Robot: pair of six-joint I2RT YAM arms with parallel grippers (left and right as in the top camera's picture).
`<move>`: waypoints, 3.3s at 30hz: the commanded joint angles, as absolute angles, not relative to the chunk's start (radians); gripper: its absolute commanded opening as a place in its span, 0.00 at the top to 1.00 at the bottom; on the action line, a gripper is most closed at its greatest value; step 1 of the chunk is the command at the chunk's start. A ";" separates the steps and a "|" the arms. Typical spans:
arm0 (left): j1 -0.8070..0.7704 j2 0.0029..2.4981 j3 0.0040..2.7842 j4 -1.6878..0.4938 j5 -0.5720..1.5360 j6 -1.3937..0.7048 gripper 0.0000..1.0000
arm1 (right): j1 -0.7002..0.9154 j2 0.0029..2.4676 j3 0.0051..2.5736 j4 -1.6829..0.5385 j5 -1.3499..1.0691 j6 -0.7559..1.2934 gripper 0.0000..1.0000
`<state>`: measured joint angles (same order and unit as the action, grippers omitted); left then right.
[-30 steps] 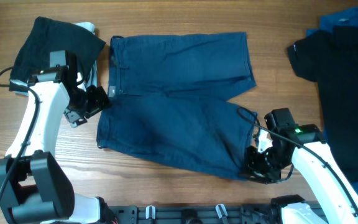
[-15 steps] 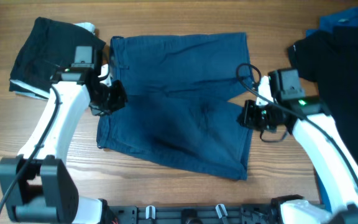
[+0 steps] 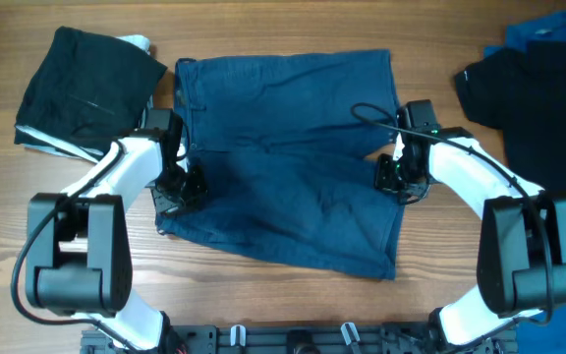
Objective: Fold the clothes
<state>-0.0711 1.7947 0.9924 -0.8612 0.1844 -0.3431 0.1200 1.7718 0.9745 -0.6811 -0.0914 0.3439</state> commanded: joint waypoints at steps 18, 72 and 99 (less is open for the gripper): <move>-0.060 1.479 1.069 -1.239 0.060 -0.458 0.56 | 0.061 1.788 1.298 -0.942 -0.181 0.156 0.50; -0.009 1.767 1.042 -0.669 0.088 -0.448 0.92 | 0.118 1.937 1.477 -0.673 -0.303 -0.060 0.71; -0.049 1.849 1.040 -0.488 0.088 -0.422 0.89 | 0.117 2.078 1.440 -0.627 -0.151 0.105 0.51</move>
<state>-0.0410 1.8313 1.0382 -0.5003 0.0784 -0.4454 0.1169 2.0666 1.4761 -0.6594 -0.1318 0.1013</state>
